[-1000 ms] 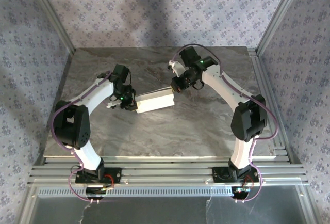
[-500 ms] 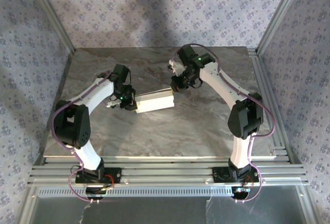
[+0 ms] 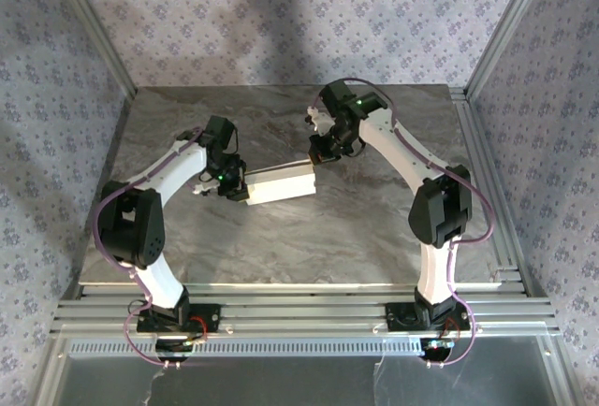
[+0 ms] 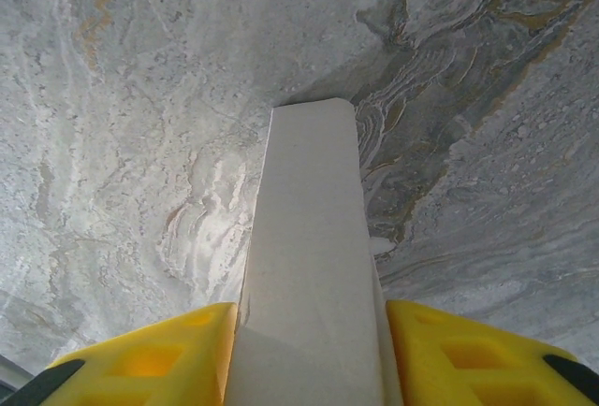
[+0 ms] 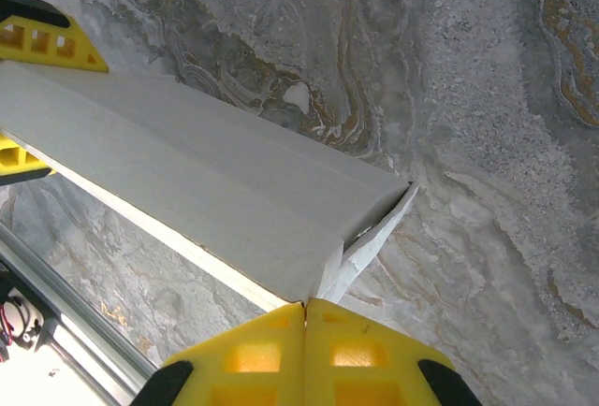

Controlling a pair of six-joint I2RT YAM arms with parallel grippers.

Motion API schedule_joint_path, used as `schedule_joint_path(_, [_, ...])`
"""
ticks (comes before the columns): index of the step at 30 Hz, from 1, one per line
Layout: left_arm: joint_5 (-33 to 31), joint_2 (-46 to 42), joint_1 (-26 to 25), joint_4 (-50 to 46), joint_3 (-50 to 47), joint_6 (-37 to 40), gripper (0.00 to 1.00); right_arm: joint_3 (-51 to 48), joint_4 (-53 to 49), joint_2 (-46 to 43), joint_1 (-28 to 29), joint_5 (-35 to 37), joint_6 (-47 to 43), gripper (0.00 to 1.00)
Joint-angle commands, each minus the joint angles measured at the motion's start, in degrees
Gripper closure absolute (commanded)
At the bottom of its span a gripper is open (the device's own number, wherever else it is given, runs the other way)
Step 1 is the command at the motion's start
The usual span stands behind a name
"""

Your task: Fold the paper box

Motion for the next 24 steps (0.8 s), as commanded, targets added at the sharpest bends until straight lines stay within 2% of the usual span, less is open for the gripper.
schedule_joint_path(1, [1.5,1.1,-0.1,-2.0,1.6,1.0,0.56,2.3,-2.3,0.8,1.1,-1.8,0.4,1.00])
schedule_joint_path(12, [1.7,1.5,-0.1,-2.0,1.8,1.3,0.56,5.3,-5.3,2.1,1.4,-1.6,-1.3,1.00])
schedule_joint_path(24, [1.5,2.4,-0.3,-3.8,3.2,2.6,0.57,10.0,-10.7,5.6,1.2,-4.7,-1.5,1.00])
